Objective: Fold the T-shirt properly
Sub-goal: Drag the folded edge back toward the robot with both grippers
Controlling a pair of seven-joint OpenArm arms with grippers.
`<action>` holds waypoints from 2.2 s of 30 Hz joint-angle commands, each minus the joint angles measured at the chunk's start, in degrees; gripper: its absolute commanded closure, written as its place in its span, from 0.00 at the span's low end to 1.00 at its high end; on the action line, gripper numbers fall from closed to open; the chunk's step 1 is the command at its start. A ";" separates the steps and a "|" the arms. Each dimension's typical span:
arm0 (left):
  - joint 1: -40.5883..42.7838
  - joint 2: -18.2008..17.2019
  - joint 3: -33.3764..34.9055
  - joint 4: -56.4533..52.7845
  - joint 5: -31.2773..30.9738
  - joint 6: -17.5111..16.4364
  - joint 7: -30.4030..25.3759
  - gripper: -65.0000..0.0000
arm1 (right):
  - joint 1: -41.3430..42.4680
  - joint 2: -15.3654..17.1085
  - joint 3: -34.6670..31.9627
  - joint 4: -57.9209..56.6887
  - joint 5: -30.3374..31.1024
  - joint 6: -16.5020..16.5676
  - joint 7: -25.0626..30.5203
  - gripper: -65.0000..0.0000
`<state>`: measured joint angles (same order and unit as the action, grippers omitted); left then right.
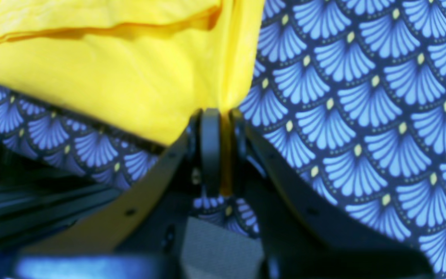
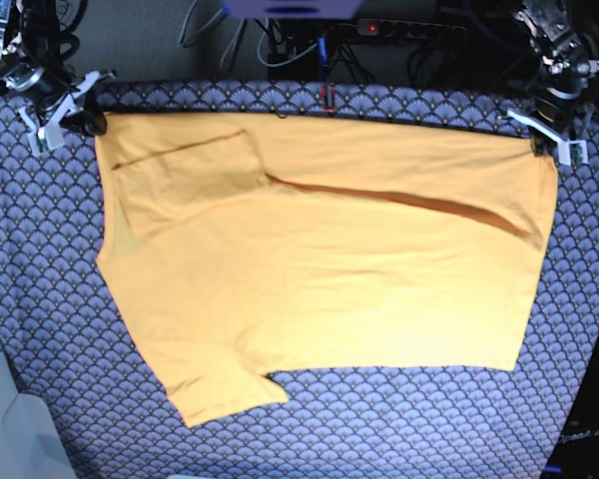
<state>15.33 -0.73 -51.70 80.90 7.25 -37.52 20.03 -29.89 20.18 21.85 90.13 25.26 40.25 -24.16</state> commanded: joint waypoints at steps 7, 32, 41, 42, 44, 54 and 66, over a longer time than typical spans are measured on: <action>2.29 2.80 0.05 -1.47 11.26 -2.35 10.78 1.00 | -0.31 0.78 0.70 0.82 0.37 -0.25 1.00 1.00; 4.23 4.47 0.14 -1.56 11.08 -2.48 10.78 1.00 | -0.92 -0.80 4.22 -3.49 0.28 -0.25 3.37 1.00; 3.79 4.47 -3.73 -1.56 11.08 -2.48 10.78 0.81 | -0.92 -0.80 4.31 -3.49 0.28 -0.25 3.02 0.85; 3.35 4.47 -4.25 -1.56 11.08 -2.48 10.78 0.73 | -0.92 -0.80 4.31 -3.49 0.28 -0.25 3.02 0.79; 3.17 4.47 -5.75 -1.56 11.08 -2.48 10.78 0.57 | -0.92 -0.80 4.31 -3.49 0.28 -0.25 3.20 0.69; 0.01 4.12 -11.55 -1.65 11.44 -2.48 10.69 0.35 | -1.36 -1.06 6.59 -3.05 0.46 -0.25 3.37 0.51; -3.33 2.09 -19.37 -1.04 10.91 -2.48 10.69 0.35 | 1.27 -2.38 18.90 -3.58 0.28 -0.25 2.84 0.51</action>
<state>10.52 2.07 -70.11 80.31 9.78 -44.27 23.59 -28.16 16.67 39.99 85.80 24.43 39.86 -22.76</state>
